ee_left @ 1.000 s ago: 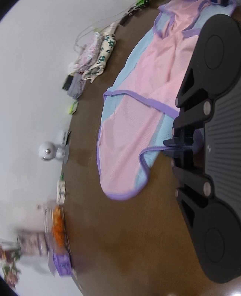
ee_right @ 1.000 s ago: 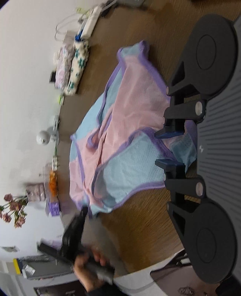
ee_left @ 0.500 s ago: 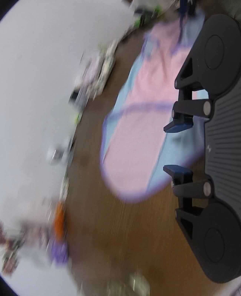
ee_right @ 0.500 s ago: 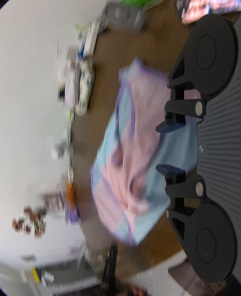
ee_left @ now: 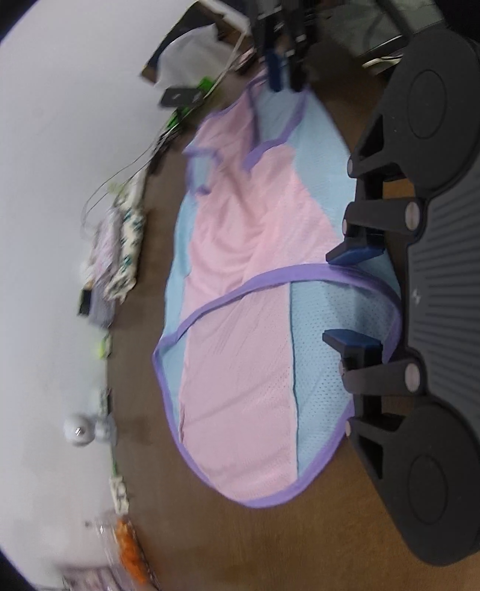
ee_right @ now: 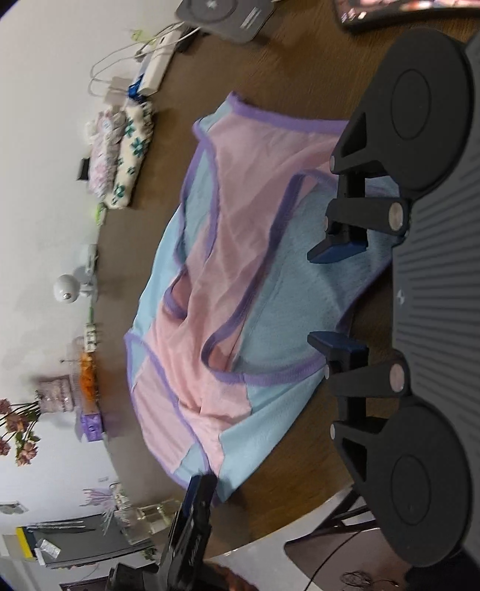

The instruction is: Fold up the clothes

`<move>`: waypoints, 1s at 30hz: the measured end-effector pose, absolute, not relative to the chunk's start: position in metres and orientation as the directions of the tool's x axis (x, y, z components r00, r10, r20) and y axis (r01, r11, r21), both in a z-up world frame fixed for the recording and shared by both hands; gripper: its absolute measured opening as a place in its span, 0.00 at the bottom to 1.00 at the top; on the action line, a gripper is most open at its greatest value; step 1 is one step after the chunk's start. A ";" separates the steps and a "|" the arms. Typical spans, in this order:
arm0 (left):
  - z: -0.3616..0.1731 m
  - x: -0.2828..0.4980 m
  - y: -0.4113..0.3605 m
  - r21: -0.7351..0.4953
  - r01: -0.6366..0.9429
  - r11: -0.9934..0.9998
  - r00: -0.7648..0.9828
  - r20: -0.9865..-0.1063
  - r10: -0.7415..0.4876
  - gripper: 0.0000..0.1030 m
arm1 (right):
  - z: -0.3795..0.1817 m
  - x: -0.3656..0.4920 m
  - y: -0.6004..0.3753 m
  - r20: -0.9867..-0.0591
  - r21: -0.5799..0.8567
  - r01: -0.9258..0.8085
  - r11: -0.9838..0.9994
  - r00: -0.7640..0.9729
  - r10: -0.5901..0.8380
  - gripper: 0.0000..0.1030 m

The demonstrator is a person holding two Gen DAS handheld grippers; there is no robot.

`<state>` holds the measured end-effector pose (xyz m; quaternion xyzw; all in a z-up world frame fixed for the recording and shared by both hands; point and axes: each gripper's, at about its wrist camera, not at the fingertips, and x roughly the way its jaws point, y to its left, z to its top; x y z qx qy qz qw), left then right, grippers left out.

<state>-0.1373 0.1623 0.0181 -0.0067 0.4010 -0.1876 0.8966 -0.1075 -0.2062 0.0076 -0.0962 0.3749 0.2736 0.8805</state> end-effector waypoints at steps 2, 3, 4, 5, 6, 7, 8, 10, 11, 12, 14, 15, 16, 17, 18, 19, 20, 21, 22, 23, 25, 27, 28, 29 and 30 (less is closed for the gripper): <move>0.020 -0.142 0.160 -0.172 0.362 0.916 0.575 -0.732 -0.365 0.34 | 0.012 -0.108 -0.216 -0.741 0.031 -0.533 0.846 0.555 0.377 0.44; 0.021 -0.142 0.162 -0.188 0.354 0.916 0.571 -0.732 -0.371 0.34 | 0.014 -0.109 -0.221 -0.752 0.032 -0.515 0.856 0.552 0.360 0.47; 0.022 -0.141 0.165 -0.206 0.343 0.917 0.569 -0.731 -0.377 0.32 | 0.018 -0.109 -0.225 -0.751 0.038 -0.500 0.865 0.556 0.355 0.47; 0.024 -0.136 0.164 -0.233 0.343 0.910 0.572 -0.717 -0.399 0.33 | 0.023 -0.109 -0.225 -0.731 0.053 -0.500 0.864 0.571 0.375 0.47; 0.026 -0.131 0.161 -0.261 0.347 0.901 0.575 -0.699 -0.424 0.35 | 0.030 -0.109 -0.224 -0.700 0.070 -0.508 0.859 0.588 0.405 0.47; 0.028 -0.126 0.159 -0.289 0.351 0.891 0.579 -0.681 -0.449 0.38 | 0.036 -0.108 -0.219 -0.665 0.096 -0.524 0.846 0.599 0.446 0.47; 0.030 -0.121 0.157 -0.316 0.356 0.879 0.582 -0.661 -0.473 0.39 | 0.040 -0.107 -0.211 -0.627 0.124 -0.549 0.827 0.603 0.494 0.47; 0.029 -0.113 0.140 -0.296 0.386 0.874 0.572 -0.666 -0.478 0.40 | 0.038 -0.102 -0.189 -0.581 0.118 -0.590 0.798 0.611 0.538 0.47; 0.027 -0.113 0.134 -0.275 0.396 0.876 0.566 -0.678 -0.469 0.40 | 0.035 -0.097 -0.176 -0.580 0.085 -0.602 0.794 0.618 0.531 0.47; 0.024 -0.112 0.127 -0.257 0.403 0.879 0.560 -0.691 -0.458 0.40 | 0.030 -0.094 -0.166 -0.589 0.057 -0.611 0.790 0.618 0.521 0.46; 0.018 -0.111 0.120 -0.240 0.407 0.881 0.549 -0.707 -0.446 0.40 | 0.019 -0.086 -0.150 -0.617 0.006 -0.627 0.779 0.611 0.496 0.41; 0.015 -0.112 0.119 -0.234 0.407 0.883 0.547 -0.711 -0.441 0.40 | 0.013 -0.083 -0.142 -0.630 -0.020 -0.635 0.772 0.608 0.484 0.40; 0.014 -0.113 0.120 -0.228 0.406 0.885 0.554 -0.709 -0.437 0.40 | 0.009 -0.080 -0.136 -0.641 -0.036 -0.639 0.769 0.605 0.473 0.37; 0.014 -0.114 0.121 -0.234 0.403 0.885 0.555 -0.706 -0.439 0.40 | 0.005 -0.077 -0.134 -0.646 -0.043 -0.638 0.769 0.605 0.465 0.34; 0.013 -0.114 0.122 -0.238 0.401 0.884 0.555 -0.705 -0.442 0.39 | 0.002 -0.075 -0.133 -0.645 -0.040 -0.635 0.772 0.606 0.465 0.27; 0.013 -0.114 0.123 -0.242 0.399 0.884 0.554 -0.705 -0.443 0.39 | 0.001 -0.074 -0.135 -0.640 -0.025 -0.631 0.775 0.606 0.473 0.15; 0.013 -0.114 0.124 -0.246 0.398 0.884 0.554 -0.704 -0.445 0.39 | 0.001 -0.075 -0.137 -0.633 -0.016 -0.624 0.781 0.611 0.475 0.09; 0.012 -0.115 0.125 -0.244 0.398 0.885 0.554 -0.705 -0.443 0.39 | 0.002 -0.076 -0.141 -0.625 -0.013 -0.614 0.789 0.621 0.473 0.04; 0.012 -0.115 0.125 -0.241 0.398 0.885 0.554 -0.706 -0.441 0.39 | 0.002 -0.078 -0.144 -0.617 -0.009 -0.604 0.797 0.630 0.471 0.02; 0.012 -0.115 0.125 -0.237 0.398 0.886 0.554 -0.708 -0.439 0.38 | 0.004 -0.080 -0.149 -0.606 -0.011 -0.589 0.808 0.647 0.463 0.02; 0.012 -0.116 0.125 -0.229 0.402 0.887 0.557 -0.708 -0.435 0.38 | 0.009 -0.084 -0.159 -0.586 -0.016 -0.551 0.835 0.682 0.439 0.01; 0.012 -0.117 0.125 -0.228 0.404 0.886 0.558 -0.707 -0.436 0.38 | 0.012 -0.087 -0.167 -0.580 -0.010 -0.529 0.849 0.694 0.426 0.02; 0.012 -0.116 0.126 -0.231 0.403 0.886 0.557 -0.706 -0.437 0.38 | 0.012 -0.089 -0.169 -0.583 -0.005 -0.526 0.851 0.693 0.425 0.02; 0.012 -0.116 0.127 -0.235 0.401 0.885 0.555 -0.706 -0.439 0.38 | 0.012 -0.090 -0.170 -0.589 -0.003 -0.532 0.847 0.685 0.428 0.02; 0.012 -0.115 0.127 -0.237 0.398 0.886 0.555 -0.707 -0.438 0.38 | 0.012 -0.091 -0.168 -0.596 -0.003 -0.546 0.838 0.673 0.437 0.03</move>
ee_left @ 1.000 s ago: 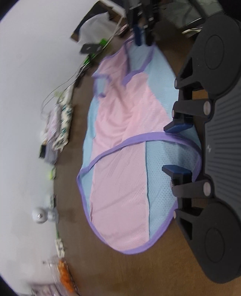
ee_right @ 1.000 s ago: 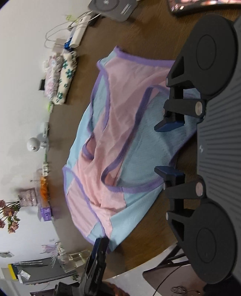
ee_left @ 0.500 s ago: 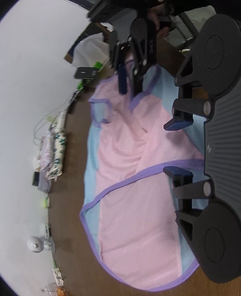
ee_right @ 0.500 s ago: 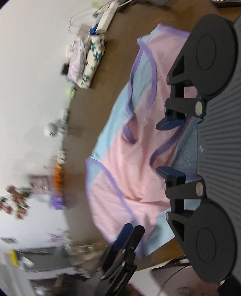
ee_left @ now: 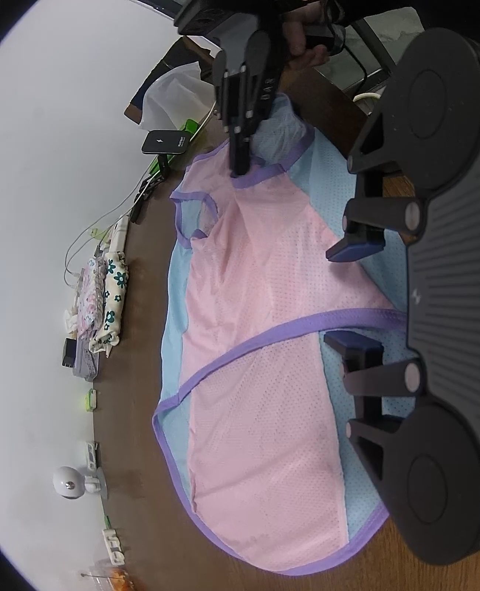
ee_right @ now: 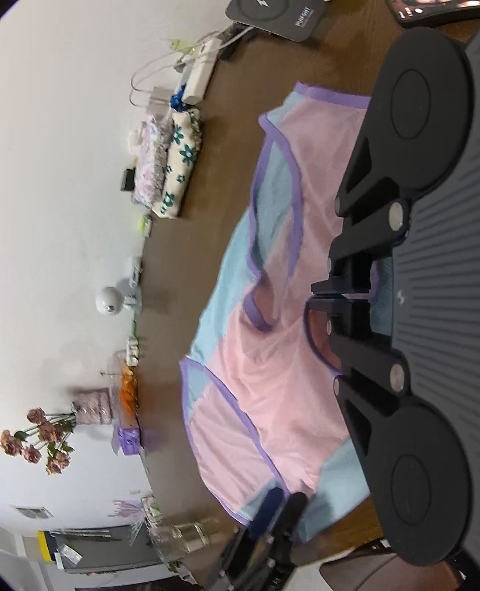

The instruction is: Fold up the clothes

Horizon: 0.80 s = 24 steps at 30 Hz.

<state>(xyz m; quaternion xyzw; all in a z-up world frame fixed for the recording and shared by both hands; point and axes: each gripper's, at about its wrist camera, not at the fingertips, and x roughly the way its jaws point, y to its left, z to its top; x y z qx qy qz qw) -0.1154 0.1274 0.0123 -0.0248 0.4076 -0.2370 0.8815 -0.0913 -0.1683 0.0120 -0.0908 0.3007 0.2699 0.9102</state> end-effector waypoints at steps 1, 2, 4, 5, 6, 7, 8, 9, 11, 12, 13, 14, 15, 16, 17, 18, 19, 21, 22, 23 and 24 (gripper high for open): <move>0.012 -0.115 0.128 -0.238 0.394 0.888 0.556 -0.707 -0.436 0.38 | 0.015 -0.093 -0.167 -0.594 0.001 -0.557 0.831 0.668 0.449 0.06; 0.012 -0.116 0.128 -0.238 0.392 0.889 0.557 -0.707 -0.435 0.38 | 0.021 -0.094 -0.168 -0.573 0.023 -0.562 0.827 0.670 0.471 0.10; 0.012 -0.116 0.128 -0.236 0.390 0.890 0.561 -0.705 -0.433 0.38 | 0.034 -0.090 -0.172 -0.522 0.089 -0.565 0.820 0.675 0.522 0.32; 0.012 -0.117 0.127 -0.235 0.390 0.890 0.562 -0.705 -0.433 0.38 | 0.038 -0.085 -0.171 -0.507 0.106 -0.567 0.817 0.676 0.535 0.34; 0.012 -0.117 0.127 -0.235 0.389 0.891 0.564 -0.704 -0.432 0.38 | 0.038 -0.078 -0.165 -0.512 0.095 -0.568 0.818 0.676 0.529 0.34; 0.012 -0.118 0.127 -0.236 0.387 0.891 0.565 -0.703 -0.431 0.38 | 0.034 -0.068 -0.157 -0.533 0.068 -0.568 0.820 0.674 0.511 0.34; 0.012 -0.118 0.127 -0.236 0.386 0.892 0.567 -0.702 -0.431 0.38 | 0.027 -0.058 -0.150 -0.561 0.039 -0.566 0.823 0.669 0.487 0.33; 0.012 -0.119 0.127 -0.235 0.386 0.892 0.568 -0.701 -0.431 0.38 | 0.021 -0.049 -0.147 -0.581 0.024 -0.562 0.827 0.665 0.469 0.33; 0.012 -0.120 0.126 -0.236 0.384 0.893 0.571 -0.699 -0.431 0.38 | 0.013 -0.036 -0.144 -0.611 0.020 -0.563 0.826 0.648 0.456 0.32; 0.012 -0.120 0.126 -0.237 0.383 0.893 0.572 -0.698 -0.430 0.38 | 0.011 -0.031 -0.144 -0.627 0.030 -0.571 0.820 0.629 0.461 0.33; 0.011 -0.120 0.127 -0.239 0.382 0.893 0.573 -0.697 -0.432 0.38 | 0.009 -0.030 -0.142 -0.638 0.030 -0.582 0.813 0.615 0.464 0.33; 0.011 -0.120 0.127 -0.242 0.383 0.892 0.573 -0.695 -0.434 0.38 | 0.007 -0.031 -0.140 -0.645 0.023 -0.593 0.805 0.606 0.465 0.33; 0.011 -0.120 0.128 -0.245 0.383 0.891 0.572 -0.694 -0.437 0.38 | 0.004 -0.033 -0.138 -0.649 0.012 -0.596 0.803 0.606 0.460 0.33; 0.011 -0.120 0.129 -0.249 0.383 0.889 0.571 -0.693 -0.440 0.38 | 0.001 -0.035 -0.137 -0.647 0.008 -0.591 0.806 0.612 0.455 0.22; 0.011 -0.120 0.129 -0.251 0.384 0.889 0.571 -0.692 -0.442 0.38 | -0.001 -0.036 -0.138 -0.639 0.014 -0.586 0.810 0.618 0.458 0.14; 0.011 -0.120 0.129 -0.251 0.384 0.889 0.570 -0.693 -0.442 0.38 | -0.002 -0.037 -0.140 -0.633 0.023 -0.576 0.817 0.624 0.458 0.04; 0.011 -0.120 0.129 -0.249 0.385 0.889 0.570 -0.693 -0.441 0.38 | -0.002 -0.038 -0.141 -0.630 0.030 -0.563 0.826 0.630 0.453 0.02; 0.011 -0.120 0.128 -0.245 0.387 0.889 0.570 -0.694 -0.440 0.38 | -0.001 -0.039 -0.145 -0.621 0.042 -0.544 0.838 0.643 0.448 0.01; 0.011 -0.121 0.128 -0.244 0.388 0.889 0.571 -0.694 -0.440 0.38 | 0.000 -0.039 -0.147 -0.612 0.041 -0.529 0.848 0.657 0.440 0.01; 0.011 -0.121 0.128 -0.244 0.388 0.889 0.571 -0.693 -0.440 0.38 | 0.002 -0.040 -0.150 -0.603 0.034 -0.510 0.860 0.675 0.424 0.01; 0.011 -0.121 0.129 -0.246 0.387 0.889 0.571 -0.693 -0.440 0.38 | 0.005 -0.040 -0.154 -0.598 0.027 -0.492 0.870 0.690 0.408 0.01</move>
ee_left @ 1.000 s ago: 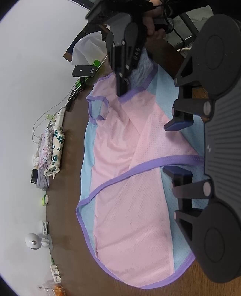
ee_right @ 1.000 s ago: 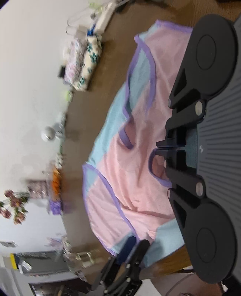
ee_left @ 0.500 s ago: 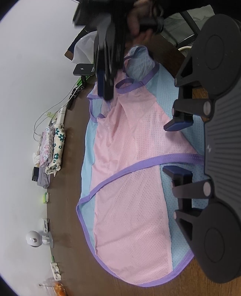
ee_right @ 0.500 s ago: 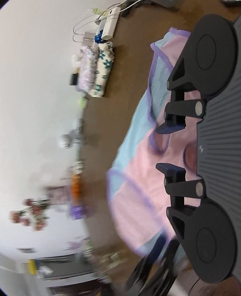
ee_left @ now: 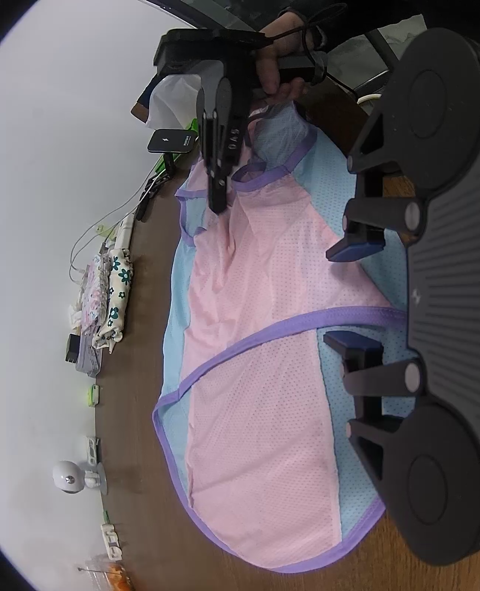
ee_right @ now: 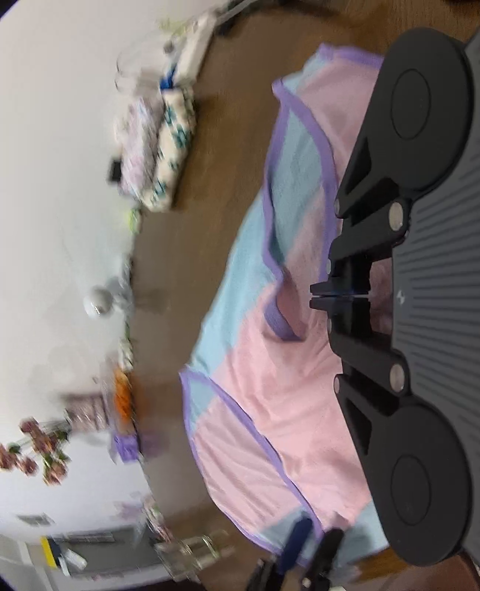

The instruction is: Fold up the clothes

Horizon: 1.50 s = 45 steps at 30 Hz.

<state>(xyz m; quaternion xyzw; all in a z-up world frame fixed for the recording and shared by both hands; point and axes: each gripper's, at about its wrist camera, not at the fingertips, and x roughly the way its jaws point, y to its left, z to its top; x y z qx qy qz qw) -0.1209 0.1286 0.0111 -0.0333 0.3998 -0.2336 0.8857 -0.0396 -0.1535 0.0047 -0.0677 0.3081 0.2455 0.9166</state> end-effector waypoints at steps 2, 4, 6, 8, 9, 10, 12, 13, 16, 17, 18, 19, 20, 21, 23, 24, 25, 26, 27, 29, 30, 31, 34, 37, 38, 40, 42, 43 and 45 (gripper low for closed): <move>0.011 -0.121 0.129 -0.249 0.385 0.888 0.572 -0.691 -0.442 0.38 | 0.009 -0.040 -0.162 -0.591 0.037 -0.462 0.886 0.705 0.392 0.01; 0.011 -0.122 0.129 -0.248 0.386 0.889 0.572 -0.691 -0.442 0.38 | 0.012 -0.042 -0.167 -0.583 0.037 -0.440 0.897 0.719 0.377 0.01; 0.011 -0.122 0.128 -0.246 0.386 0.889 0.571 -0.693 -0.440 0.38 | 0.011 -0.043 -0.168 -0.584 0.030 -0.431 0.902 0.725 0.366 0.01; 0.011 -0.121 0.128 -0.239 0.390 0.889 0.571 -0.695 -0.437 0.39 | 0.009 -0.041 -0.166 -0.591 0.025 -0.423 0.906 0.725 0.355 0.01; 0.011 -0.121 0.128 -0.236 0.391 0.890 0.571 -0.696 -0.436 0.39 | 0.007 -0.040 -0.165 -0.599 0.022 -0.410 0.912 0.725 0.341 0.02; 0.011 -0.122 0.128 -0.236 0.392 0.889 0.571 -0.696 -0.436 0.39 | 0.005 -0.039 -0.164 -0.606 0.019 -0.393 0.919 0.727 0.323 0.05; 0.011 -0.122 0.128 -0.237 0.392 0.889 0.571 -0.695 -0.438 0.39 | 0.009 -0.042 -0.164 -0.582 0.041 -0.398 0.916 0.736 0.346 0.15; 0.011 -0.122 0.129 -0.238 0.393 0.888 0.570 -0.694 -0.439 0.39 | 0.012 -0.045 -0.165 -0.566 0.055 -0.406 0.912 0.740 0.364 0.28; 0.011 -0.122 0.129 -0.237 0.394 0.888 0.571 -0.694 -0.438 0.39 | 0.012 -0.045 -0.156 -0.576 0.045 -0.442 0.896 0.722 0.384 0.36; 0.011 -0.122 0.129 -0.236 0.393 0.889 0.571 -0.695 -0.437 0.39 | 0.009 -0.043 -0.153 -0.588 0.028 -0.442 0.897 0.718 0.373 0.33; 0.011 -0.123 0.129 -0.235 0.392 0.889 0.572 -0.695 -0.436 0.39 | 0.004 -0.042 -0.151 -0.601 0.009 -0.427 0.904 0.720 0.346 0.22; 0.013 -0.123 0.130 -0.226 0.390 0.893 0.574 -0.699 -0.427 0.39 | 0.001 -0.041 -0.152 -0.611 -0.009 -0.408 0.913 0.725 0.318 0.20; 0.017 -0.127 0.132 -0.211 0.401 0.892 0.585 -0.690 -0.426 0.39 | 0.000 -0.042 -0.154 -0.611 -0.017 -0.390 0.921 0.733 0.299 0.20; 0.021 -0.132 0.134 -0.196 0.415 0.889 0.599 -0.676 -0.429 0.39 | 0.002 -0.046 -0.157 -0.604 -0.026 -0.375 0.927 0.745 0.284 0.20; 0.033 -0.145 0.143 -0.199 0.475 0.857 0.611 -0.626 -0.484 0.47 | 0.011 -0.060 -0.164 -0.579 -0.040 -0.364 0.931 0.768 0.275 0.21; 0.034 -0.151 0.144 -0.175 0.501 0.848 0.613 -0.619 -0.491 0.50 | 0.016 -0.069 -0.168 -0.557 -0.035 -0.382 0.923 0.774 0.299 0.22; 0.034 -0.156 0.144 -0.145 0.524 0.839 0.615 -0.617 -0.490 0.55 | 0.021 -0.079 -0.171 -0.543 -0.013 -0.423 0.906 0.764 0.348 0.24; 0.034 -0.161 0.144 -0.114 0.546 0.830 0.617 -0.616 -0.490 0.60 | 0.025 -0.089 -0.174 -0.532 0.020 -0.477 0.879 0.739 0.413 0.27; 0.033 -0.166 0.145 -0.083 0.567 0.819 0.619 -0.614 -0.490 0.60 | 0.028 -0.099 -0.176 -0.524 0.056 -0.532 0.845 0.705 0.478 0.31; 0.022 -0.169 0.143 -0.052 0.590 0.806 0.590 -0.654 -0.474 0.60 | 0.027 -0.118 -0.177 -0.518 0.109 -0.638 0.763 0.619 0.591 0.34; 0.017 -0.170 0.142 -0.041 0.599 0.800 0.576 -0.672 -0.466 0.60 | 0.025 -0.126 -0.176 -0.517 0.108 -0.679 0.726 0.585 0.625 0.41; 0.013 -0.172 0.142 -0.031 0.607 0.794 0.563 -0.688 -0.457 0.60 | 0.023 -0.134 -0.174 -0.519 0.089 -0.716 0.692 0.560 0.646 0.47; 0.007 -0.177 0.146 -0.009 0.634 0.773 0.557 -0.688 -0.465 0.60 | 0.015 -0.151 -0.169 -0.542 0.028 -0.779 0.626 0.514 0.665 0.51; 0.002 -0.175 0.155 0.001 0.634 0.774 0.568 -0.680 -0.464 0.53 | 0.004 -0.149 -0.172 -0.558 0.040 -0.772 0.635 0.510 0.655 0.51; 0.002 -0.174 0.157 0.004 0.633 0.774 0.571 -0.678 -0.463 0.47 | 0.001 -0.147 -0.173 -0.566 0.036 -0.764 0.644 0.515 0.644 0.51; 0.002 -0.172 0.161 0.014 0.634 0.773 0.575 -0.676 -0.460 0.36 | -0.006 -0.148 -0.174 -0.576 0.030 -0.763 0.646 0.515 0.635 0.47; 0.003 -0.169 0.162 0.022 0.645 0.764 0.572 -0.676 -0.464 0.23 | -0.009 -0.150 -0.174 -0.562 0.022 -0.765 0.644 0.523 0.641 0.43; 0.004 -0.168 0.163 0.021 0.658 0.753 0.563 -0.678 -0.473 0.11 | -0.011 -0.152 -0.174 -0.552 0.017 -0.764 0.645 0.531 0.643 0.39; 0.005 -0.166 0.163 0.015 0.687 0.726 0.538 -0.682 -0.495 0.05 | -0.013 -0.154 -0.176 -0.539 0.011 -0.758 0.652 0.545 0.643 0.21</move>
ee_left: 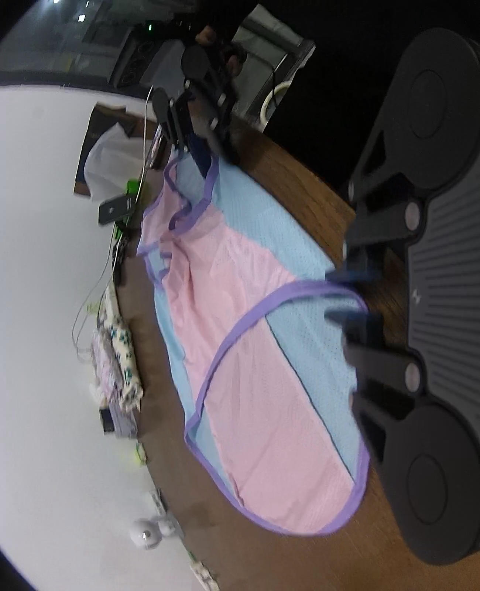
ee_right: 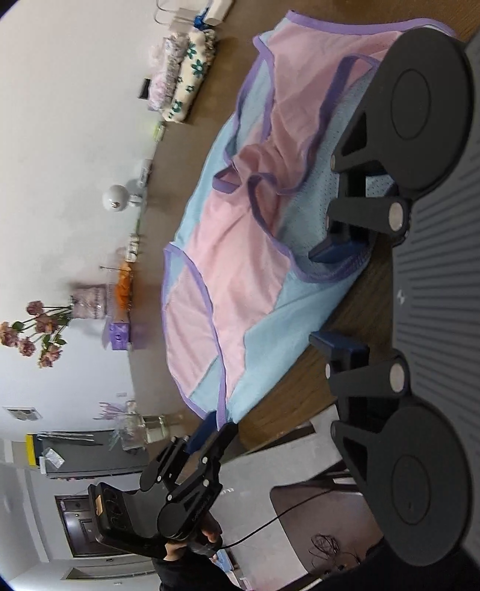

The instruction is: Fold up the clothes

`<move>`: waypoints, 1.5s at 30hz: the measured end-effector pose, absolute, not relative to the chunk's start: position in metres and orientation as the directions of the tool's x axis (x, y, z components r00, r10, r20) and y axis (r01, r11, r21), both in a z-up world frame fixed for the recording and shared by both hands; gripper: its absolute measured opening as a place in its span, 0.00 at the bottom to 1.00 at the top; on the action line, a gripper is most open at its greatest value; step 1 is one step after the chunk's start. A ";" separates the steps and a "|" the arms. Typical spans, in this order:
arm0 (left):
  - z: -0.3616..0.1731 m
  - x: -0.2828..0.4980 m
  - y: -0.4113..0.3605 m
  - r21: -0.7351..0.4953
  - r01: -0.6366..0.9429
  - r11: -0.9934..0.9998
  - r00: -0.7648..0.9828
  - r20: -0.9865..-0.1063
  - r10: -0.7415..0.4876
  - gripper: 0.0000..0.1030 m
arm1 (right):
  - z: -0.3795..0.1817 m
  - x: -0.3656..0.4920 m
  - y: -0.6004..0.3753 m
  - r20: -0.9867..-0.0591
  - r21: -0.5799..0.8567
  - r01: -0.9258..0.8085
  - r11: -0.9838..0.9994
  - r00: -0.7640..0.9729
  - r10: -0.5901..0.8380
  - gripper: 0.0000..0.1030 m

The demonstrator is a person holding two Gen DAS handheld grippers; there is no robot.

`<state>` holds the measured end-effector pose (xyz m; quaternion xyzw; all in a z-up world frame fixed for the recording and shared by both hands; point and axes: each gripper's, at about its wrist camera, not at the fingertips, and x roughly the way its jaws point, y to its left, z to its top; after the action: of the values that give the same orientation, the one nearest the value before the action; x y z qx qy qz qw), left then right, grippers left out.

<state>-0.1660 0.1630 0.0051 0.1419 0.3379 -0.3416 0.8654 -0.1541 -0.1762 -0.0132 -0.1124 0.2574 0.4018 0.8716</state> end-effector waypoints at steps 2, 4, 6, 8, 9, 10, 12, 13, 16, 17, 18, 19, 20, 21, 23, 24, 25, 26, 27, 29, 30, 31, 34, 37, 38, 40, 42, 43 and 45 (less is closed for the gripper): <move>0.011 -0.166 0.164 0.031 0.690 0.723 0.559 -0.656 -0.506 0.02 | -0.013 -0.153 -0.178 -0.540 0.025 -0.757 0.653 0.539 0.646 0.03; 0.018 -0.166 0.166 0.050 0.690 0.722 0.585 -0.626 -0.516 0.02 | -0.011 -0.155 -0.181 -0.543 0.025 -0.761 0.648 0.534 0.648 0.02; 0.025 -0.161 0.167 0.071 0.688 0.722 0.610 -0.595 -0.523 0.02 | -0.007 -0.154 -0.185 -0.533 0.027 -0.757 0.653 0.542 0.650 0.02; 0.034 -0.147 0.170 0.097 0.686 0.721 0.635 -0.564 -0.528 0.02 | 0.004 -0.145 -0.190 -0.503 0.043 -0.741 0.670 0.564 0.655 0.02; 0.039 -0.136 0.169 0.127 0.684 0.718 0.649 -0.556 -0.520 0.02 | 0.010 -0.138 -0.191 -0.491 0.049 -0.737 0.674 0.570 0.659 0.02; 0.043 -0.123 0.167 0.146 0.683 0.716 0.659 -0.546 -0.517 0.02 | 0.017 -0.128 -0.191 -0.486 0.040 -0.735 0.677 0.578 0.656 0.02; 0.053 -0.094 0.162 0.170 0.678 0.715 0.677 -0.523 -0.518 0.02 | 0.031 -0.107 -0.187 -0.480 0.007 -0.730 0.683 0.597 0.643 0.02; 0.055 -0.079 0.158 0.162 0.682 0.713 0.672 -0.523 -0.525 0.02 | 0.036 -0.094 -0.183 -0.488 -0.025 -0.726 0.687 0.609 0.626 0.02; 0.049 -0.048 0.146 0.183 0.650 0.737 0.685 -0.560 -0.465 0.06 | 0.035 -0.050 -0.164 -0.577 -0.111 -0.711 0.695 0.615 0.537 0.04; 0.045 -0.042 0.146 0.183 0.636 0.750 0.687 -0.578 -0.441 0.10 | 0.034 -0.040 -0.159 -0.602 -0.123 -0.697 0.706 0.618 0.505 0.06; 0.042 -0.042 0.149 0.165 0.631 0.758 0.680 -0.589 -0.438 0.13 | 0.036 -0.039 -0.163 -0.601 -0.140 -0.690 0.710 0.629 0.493 0.11; 0.039 -0.045 0.157 0.141 0.629 0.764 0.670 -0.596 -0.442 0.18 | 0.041 -0.043 -0.170 -0.588 -0.162 -0.687 0.708 0.643 0.490 0.23; 0.036 -0.049 0.164 0.117 0.628 0.770 0.661 -0.603 -0.447 0.29 | 0.046 -0.047 -0.178 -0.575 -0.183 -0.684 0.706 0.657 0.487 0.33; 0.033 -0.053 0.172 0.101 0.618 0.780 0.656 -0.613 -0.441 0.34 | 0.051 -0.055 -0.191 -0.562 -0.192 -0.683 0.704 0.665 0.492 0.55; 0.024 -0.062 0.188 0.075 0.590 0.804 0.648 -0.638 -0.416 0.42 | 0.058 -0.075 -0.225 -0.552 -0.178 -0.693 0.699 0.658 0.512 0.59; 0.021 -0.063 0.194 0.065 0.575 0.816 0.644 -0.651 -0.402 0.42 | 0.058 -0.082 -0.240 -0.570 -0.145 -0.698 0.701 0.638 0.518 0.59; 0.017 -0.064 0.200 0.055 0.560 0.827 0.639 -0.664 -0.389 0.42 | 0.055 -0.089 -0.255 -0.592 -0.101 -0.694 0.713 0.617 0.517 0.60; 0.015 -0.065 0.203 0.047 0.552 0.832 0.635 -0.671 -0.383 0.42 | 0.049 -0.094 -0.266 -0.610 -0.064 -0.683 0.727 0.603 0.513 0.59; 0.013 -0.066 0.207 0.040 0.546 0.837 0.632 -0.676 -0.380 0.42 | 0.041 -0.098 -0.271 -0.626 -0.048 -0.674 0.737 0.596 0.504 0.59; 0.008 -0.068 0.210 0.035 0.537 0.843 0.633 -0.677 -0.375 0.43 | 0.026 -0.101 -0.275 -0.655 -0.035 -0.662 0.749 0.581 0.483 0.56; 0.007 -0.069 0.211 0.030 0.535 0.844 0.634 -0.674 -0.379 0.43 | 0.020 -0.100 -0.275 -0.664 -0.023 -0.668 0.744 0.567 0.488 0.46; 0.006 -0.070 0.213 0.023 0.533 0.846 0.635 -0.672 -0.381 0.43 | 0.015 -0.097 -0.275 -0.670 -0.005 -0.677 0.736 0.548 0.500 0.18; 0.005 -0.071 0.218 0.006 0.524 0.852 0.636 -0.668 -0.387 0.43 | 0.020 -0.087 -0.282 -0.664 0.028 -0.632 0.774 0.567 0.487 0.01; 0.004 -0.072 0.225 -0.010 0.500 0.866 0.647 -0.660 -0.381 0.43 | 0.033 -0.069 -0.301 -0.648 0.088 -0.513 0.854 0.622 0.440 0.20; 0.005 -0.071 0.227 -0.012 0.484 0.875 0.652 -0.661 -0.370 0.43 | 0.033 -0.065 -0.302 -0.661 0.071 -0.477 0.876 0.636 0.399 0.31; 0.007 -0.072 0.228 -0.009 0.463 0.887 0.662 -0.662 -0.352 0.43 | 0.038 -0.071 -0.297 -0.642 -0.020 -0.451 0.892 0.690 0.334 0.48; 0.009 -0.074 0.228 -0.005 0.458 0.889 0.668 -0.658 -0.347 0.43 | 0.044 -0.080 -0.290 -0.599 -0.095 -0.420 0.903 0.749 0.285 0.48; 0.010 -0.074 0.228 -0.002 0.455 0.890 0.671 -0.656 -0.345 0.43 | 0.048 -0.086 -0.289 -0.557 -0.080 -0.407 0.910 0.775 0.298 0.47; 0.009 -0.074 0.225 0.001 0.457 0.890 0.667 -0.663 -0.342 0.43 | 0.054 -0.098 -0.281 -0.471 -0.013 -0.435 0.900 0.797 0.378 0.47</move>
<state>-0.0744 0.2252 0.0089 0.0837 0.3442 -0.2196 0.9090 -0.0979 -0.2812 0.0538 -0.0605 0.2353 0.2150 0.9459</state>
